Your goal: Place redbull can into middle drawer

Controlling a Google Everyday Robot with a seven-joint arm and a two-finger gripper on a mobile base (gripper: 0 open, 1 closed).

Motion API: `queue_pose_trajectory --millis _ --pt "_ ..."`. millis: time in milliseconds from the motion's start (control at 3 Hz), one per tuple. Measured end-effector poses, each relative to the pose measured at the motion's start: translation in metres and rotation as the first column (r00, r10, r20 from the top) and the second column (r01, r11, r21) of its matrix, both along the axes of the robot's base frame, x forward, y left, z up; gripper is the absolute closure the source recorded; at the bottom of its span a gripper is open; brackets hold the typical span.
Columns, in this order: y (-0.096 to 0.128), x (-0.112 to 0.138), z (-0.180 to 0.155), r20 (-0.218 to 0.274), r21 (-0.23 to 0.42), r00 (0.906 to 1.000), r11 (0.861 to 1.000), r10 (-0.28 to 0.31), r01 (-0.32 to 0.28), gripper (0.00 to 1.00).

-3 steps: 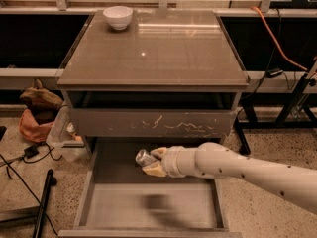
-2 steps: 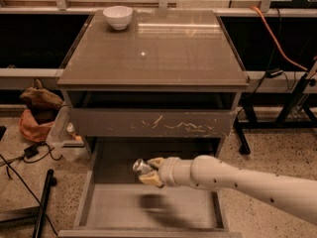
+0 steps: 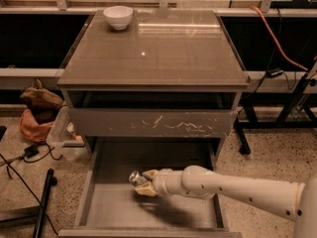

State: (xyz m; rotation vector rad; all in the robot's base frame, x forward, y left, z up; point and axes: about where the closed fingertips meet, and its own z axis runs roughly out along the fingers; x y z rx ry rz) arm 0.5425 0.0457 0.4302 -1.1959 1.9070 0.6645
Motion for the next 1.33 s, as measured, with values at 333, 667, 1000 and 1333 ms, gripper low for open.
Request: queue_pose_trajectory --millis 333,667,1000,1333 --pt "0.0102 0.0002 -0.0340 -0.061 0.013 0.9980 1.000 0.014 -0.014 1.00" --pt "0.0112 0.0002 -0.0365 -0.065 0.016 0.9978 1.000 0.014 -0.013 1.00" --pt "0.0113 0.0002 -0.0366 -0.065 0.016 0.9978 1.000 0.014 -0.013 0.82" --pt "0.0113 0.0002 -0.0366 -0.065 0.016 0.9978 1.000 0.014 -0.013 0.58"
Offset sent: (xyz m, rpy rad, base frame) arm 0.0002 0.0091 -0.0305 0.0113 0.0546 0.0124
